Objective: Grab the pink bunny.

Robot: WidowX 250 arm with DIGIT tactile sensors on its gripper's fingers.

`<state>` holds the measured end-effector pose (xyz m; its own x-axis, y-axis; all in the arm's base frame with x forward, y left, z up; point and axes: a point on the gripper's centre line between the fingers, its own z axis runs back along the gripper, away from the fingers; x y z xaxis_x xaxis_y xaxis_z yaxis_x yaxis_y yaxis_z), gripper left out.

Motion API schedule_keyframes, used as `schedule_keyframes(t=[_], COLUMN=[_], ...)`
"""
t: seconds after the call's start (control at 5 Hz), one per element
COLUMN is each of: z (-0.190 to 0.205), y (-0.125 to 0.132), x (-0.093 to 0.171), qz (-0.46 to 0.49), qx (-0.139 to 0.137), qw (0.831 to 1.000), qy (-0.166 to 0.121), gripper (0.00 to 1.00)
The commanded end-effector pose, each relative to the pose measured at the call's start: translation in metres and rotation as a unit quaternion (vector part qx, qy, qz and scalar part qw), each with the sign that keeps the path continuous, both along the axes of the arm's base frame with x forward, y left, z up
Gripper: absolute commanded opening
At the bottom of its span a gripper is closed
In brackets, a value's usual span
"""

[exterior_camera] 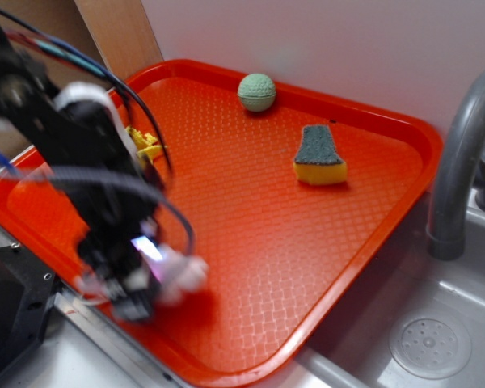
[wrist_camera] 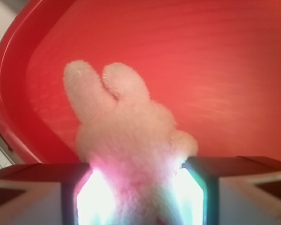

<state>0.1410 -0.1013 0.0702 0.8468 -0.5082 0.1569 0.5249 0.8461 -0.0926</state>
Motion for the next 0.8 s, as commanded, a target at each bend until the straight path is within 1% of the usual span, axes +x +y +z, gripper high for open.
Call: schedule_keyframes(t=[0.0,0.2,0.4,0.6], z=[0.110,0.157,0.166,0.156], y=[0.099,0.131,0.111,0.095], x=[0.000,0.012,0.039,0.049], qz=[0.256,0.352,0.335,0.316], qx=[-0.042,-0.017,0.028,0.051], qw=[0.966,0.936,0.942,0.947], qy=[0.011,0.000,-0.006,-0.008], gripper=[0.00,0.00,0.00,0.00])
